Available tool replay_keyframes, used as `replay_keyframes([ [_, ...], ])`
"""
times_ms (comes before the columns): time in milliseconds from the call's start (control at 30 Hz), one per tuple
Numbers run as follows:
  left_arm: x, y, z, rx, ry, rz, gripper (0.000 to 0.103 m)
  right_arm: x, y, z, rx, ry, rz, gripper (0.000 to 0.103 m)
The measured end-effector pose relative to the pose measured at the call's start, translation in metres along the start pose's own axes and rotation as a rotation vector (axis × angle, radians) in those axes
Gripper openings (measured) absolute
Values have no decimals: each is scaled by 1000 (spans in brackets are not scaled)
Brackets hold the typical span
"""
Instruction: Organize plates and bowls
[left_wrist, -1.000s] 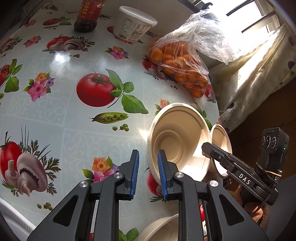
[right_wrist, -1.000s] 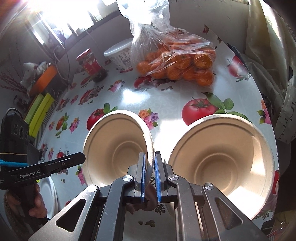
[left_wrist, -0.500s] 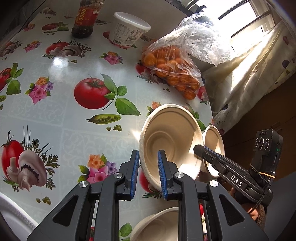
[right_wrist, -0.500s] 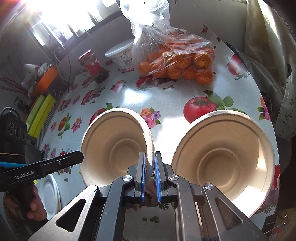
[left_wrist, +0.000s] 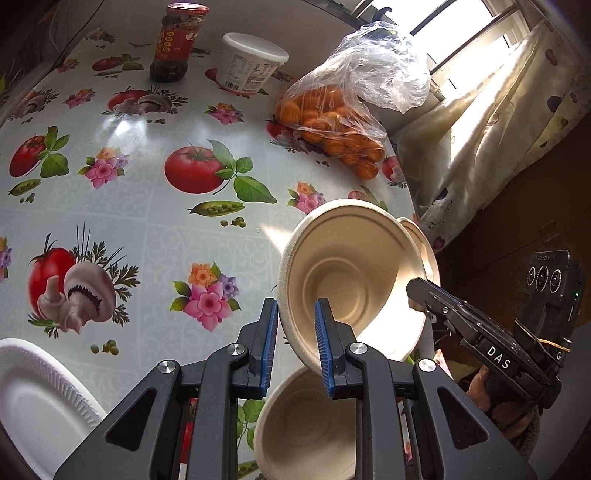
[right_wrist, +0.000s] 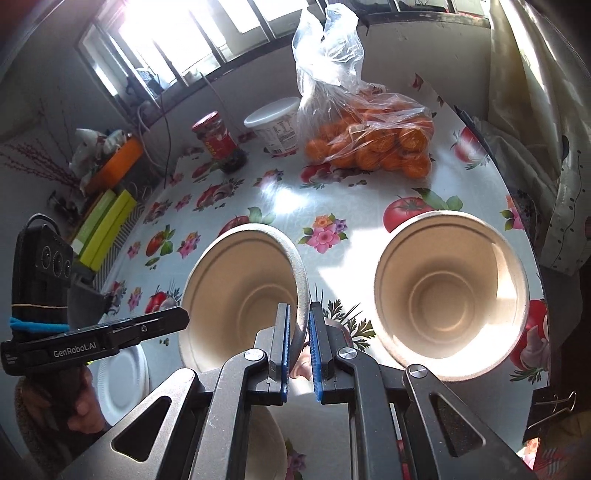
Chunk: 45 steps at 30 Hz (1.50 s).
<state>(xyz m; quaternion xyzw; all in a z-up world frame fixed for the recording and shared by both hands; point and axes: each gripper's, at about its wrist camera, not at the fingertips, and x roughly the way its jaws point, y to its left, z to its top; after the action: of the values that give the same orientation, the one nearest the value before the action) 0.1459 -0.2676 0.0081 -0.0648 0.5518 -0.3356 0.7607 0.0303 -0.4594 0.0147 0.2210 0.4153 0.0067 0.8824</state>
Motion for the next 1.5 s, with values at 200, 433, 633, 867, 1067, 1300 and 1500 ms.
replay_keyframes([
  [200,-20,-12,-22,62,-26,68,21,-24,16,-20,-13,-31,31,11],
  [433,-37,-18,-43,92,-24,76,21,-41,21,-48,10,-52,48,12],
  [633,-40,-21,-63,104,-6,68,21,-48,17,-75,53,-46,54,12],
  [867,-35,-23,-84,158,2,136,21,-46,22,-96,55,-40,42,13],
  [1067,-28,-18,-97,174,6,179,21,-41,29,-105,37,-41,18,13],
  [1300,-24,-19,-100,191,7,186,21,-33,28,-115,29,-37,-29,13],
  [1500,-21,-20,-100,190,3,196,21,-31,24,-119,32,-51,-61,14],
])
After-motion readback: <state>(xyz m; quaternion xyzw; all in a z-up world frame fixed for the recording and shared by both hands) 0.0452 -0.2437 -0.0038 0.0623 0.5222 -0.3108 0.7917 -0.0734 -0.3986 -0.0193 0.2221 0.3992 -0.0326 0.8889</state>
